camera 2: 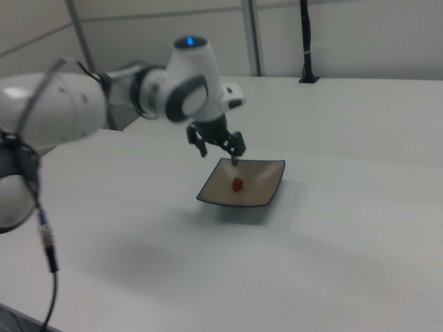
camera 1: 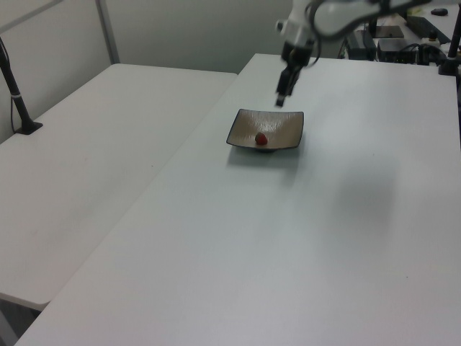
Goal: Strawberries on a ceramic plate
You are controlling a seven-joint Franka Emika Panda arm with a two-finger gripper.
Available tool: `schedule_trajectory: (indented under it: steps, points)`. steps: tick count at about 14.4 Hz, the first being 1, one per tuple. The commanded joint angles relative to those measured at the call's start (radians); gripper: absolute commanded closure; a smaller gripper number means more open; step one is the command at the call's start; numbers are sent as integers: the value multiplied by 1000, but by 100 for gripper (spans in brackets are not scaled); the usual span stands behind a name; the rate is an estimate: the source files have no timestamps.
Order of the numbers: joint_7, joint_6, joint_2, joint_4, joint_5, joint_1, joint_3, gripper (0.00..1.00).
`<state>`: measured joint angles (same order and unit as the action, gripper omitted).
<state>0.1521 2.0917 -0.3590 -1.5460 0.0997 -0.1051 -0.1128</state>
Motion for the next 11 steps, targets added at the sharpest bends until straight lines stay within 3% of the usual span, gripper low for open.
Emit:
schedule_trajectory:
  steps: [1, 6, 11]
  points:
    - [-20, -284, 187, -48, 3, 12, 51, 0]
    - [-75, -582, 375, -42, 3, 87, 105, 0]
    - [-103, -656, 454, -46, 2, 223, 148, 0]
